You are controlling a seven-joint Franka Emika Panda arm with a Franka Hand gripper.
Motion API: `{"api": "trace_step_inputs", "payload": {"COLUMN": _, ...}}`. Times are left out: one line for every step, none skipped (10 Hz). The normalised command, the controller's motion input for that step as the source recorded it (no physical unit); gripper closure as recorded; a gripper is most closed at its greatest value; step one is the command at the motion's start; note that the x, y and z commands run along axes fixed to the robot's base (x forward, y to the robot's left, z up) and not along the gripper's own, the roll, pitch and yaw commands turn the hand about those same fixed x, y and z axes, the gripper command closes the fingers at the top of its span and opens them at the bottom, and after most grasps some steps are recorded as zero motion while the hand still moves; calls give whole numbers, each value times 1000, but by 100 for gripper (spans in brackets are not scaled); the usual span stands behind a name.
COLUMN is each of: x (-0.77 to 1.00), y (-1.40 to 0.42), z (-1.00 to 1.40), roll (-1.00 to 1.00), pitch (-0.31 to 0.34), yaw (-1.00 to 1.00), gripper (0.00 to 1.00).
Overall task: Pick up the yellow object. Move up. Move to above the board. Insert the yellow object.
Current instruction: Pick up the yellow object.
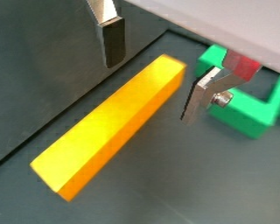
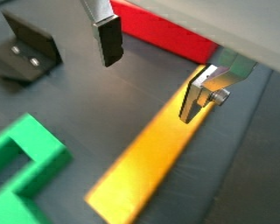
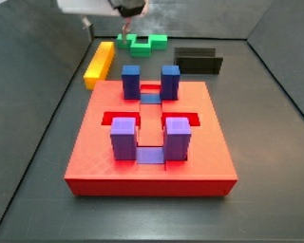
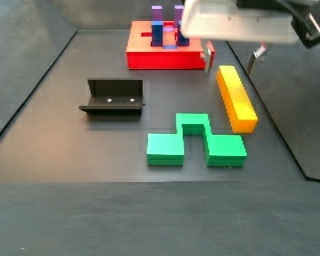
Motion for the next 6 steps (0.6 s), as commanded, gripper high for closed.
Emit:
{"api": "trace_step_inputs", "payload": {"x": -291, "y": -91, "z": -483, "roll": 144, "pitch": -107, "yaw": 354, "gripper": 0}}
{"api": "trace_step_inputs", "payload": {"x": -306, "y": -63, "z": -411, "roll": 134, "pitch": -116, "yaw": 371, "gripper": 0}}
{"api": "trace_step_inputs", "payload": {"x": -169, "y": 0, "z": -103, "roll": 47, "pitch": -37, "yaw": 111, "gripper": 0}}
{"api": "trace_step_inputs", "payload": {"x": -74, "y": 6, "z": -17, "roll": 0, "pitch": -4, "yaw": 11, "gripper": 0}}
{"api": "trace_step_inputs", "payload": {"x": -34, "y": 0, "z": -111, "roll": 33, "pitch": -4, "yaw": 0, "gripper": 0}}
{"api": "trace_step_inputs", "payload": {"x": -6, "y": 0, "z": -286, "roll": 67, "pitch": -59, "yaw": 0, "gripper": 0}}
